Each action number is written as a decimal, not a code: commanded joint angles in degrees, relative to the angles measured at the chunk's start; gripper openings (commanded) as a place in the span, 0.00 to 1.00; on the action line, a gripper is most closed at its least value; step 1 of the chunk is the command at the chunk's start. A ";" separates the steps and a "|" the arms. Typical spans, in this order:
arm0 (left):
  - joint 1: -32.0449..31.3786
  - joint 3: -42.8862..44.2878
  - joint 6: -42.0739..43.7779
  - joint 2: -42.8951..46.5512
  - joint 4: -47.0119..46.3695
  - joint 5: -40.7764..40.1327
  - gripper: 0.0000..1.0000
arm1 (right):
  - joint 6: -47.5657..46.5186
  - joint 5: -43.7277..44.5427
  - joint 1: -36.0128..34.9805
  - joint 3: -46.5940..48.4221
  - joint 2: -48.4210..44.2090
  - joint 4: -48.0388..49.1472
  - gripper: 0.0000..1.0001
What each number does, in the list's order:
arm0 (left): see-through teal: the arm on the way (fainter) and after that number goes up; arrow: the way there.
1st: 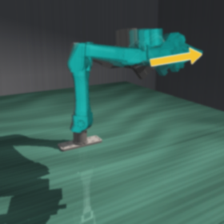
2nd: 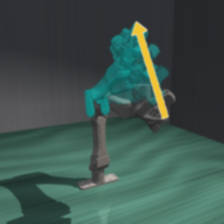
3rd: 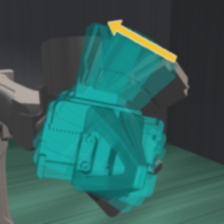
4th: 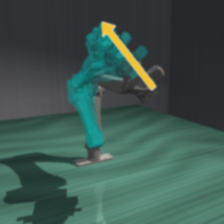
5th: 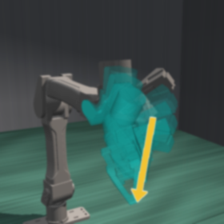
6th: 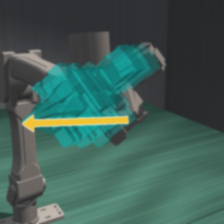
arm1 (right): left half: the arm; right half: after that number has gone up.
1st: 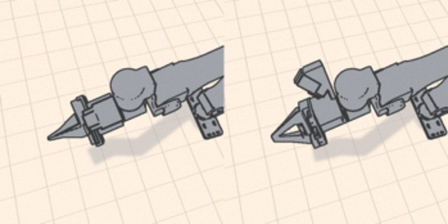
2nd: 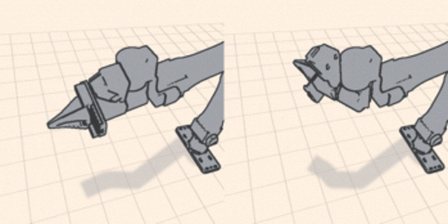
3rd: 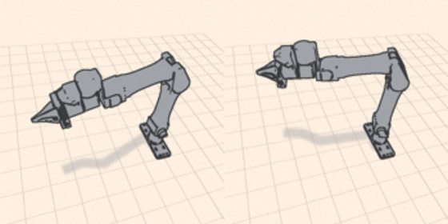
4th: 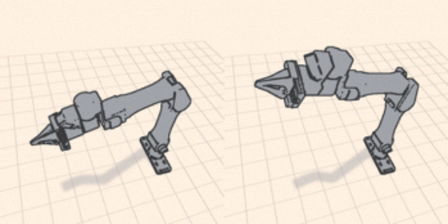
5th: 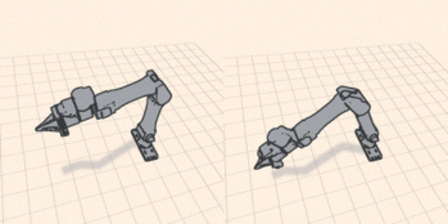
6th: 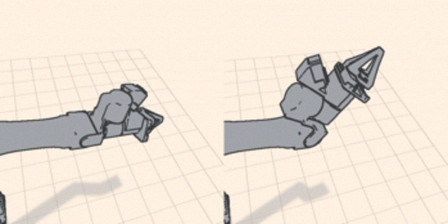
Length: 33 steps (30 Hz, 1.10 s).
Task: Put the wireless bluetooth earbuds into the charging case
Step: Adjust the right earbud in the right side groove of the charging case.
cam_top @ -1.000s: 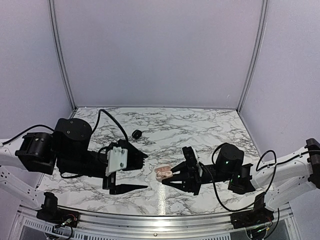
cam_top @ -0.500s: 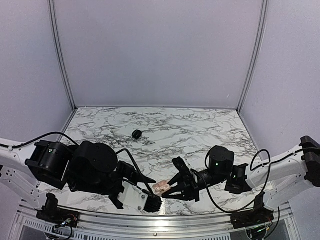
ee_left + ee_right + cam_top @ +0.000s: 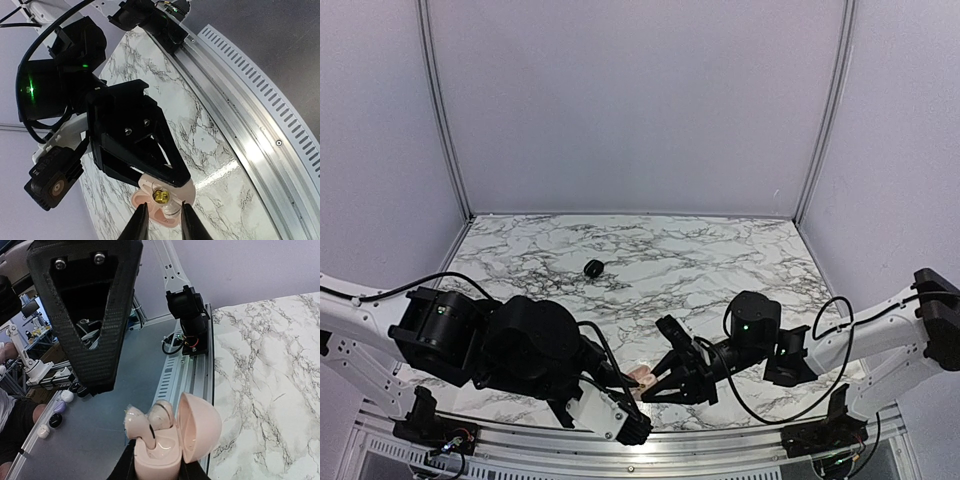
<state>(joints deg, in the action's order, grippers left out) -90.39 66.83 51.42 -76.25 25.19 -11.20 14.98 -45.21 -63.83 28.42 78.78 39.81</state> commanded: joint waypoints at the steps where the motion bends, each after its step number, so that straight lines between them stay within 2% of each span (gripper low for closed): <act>1: -0.40 2.25 1.22 -1.13 1.40 2.18 0.23 | 1.63 -2.00 0.29 2.68 0.92 1.58 0.00; 20: -0.49 2.76 2.39 -3.63 2.03 0.32 0.17 | 1.96 -3.13 -0.19 4.06 2.16 1.35 0.00; 33: -0.49 3.11 1.86 -4.56 2.06 -3.21 0.16 | -0.99 -1.84 -2.04 5.49 2.20 -2.42 0.00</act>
<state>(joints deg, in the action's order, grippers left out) -90.59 67.90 53.41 -80.18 25.87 -12.56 15.59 -46.83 -64.73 31.07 80.62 38.22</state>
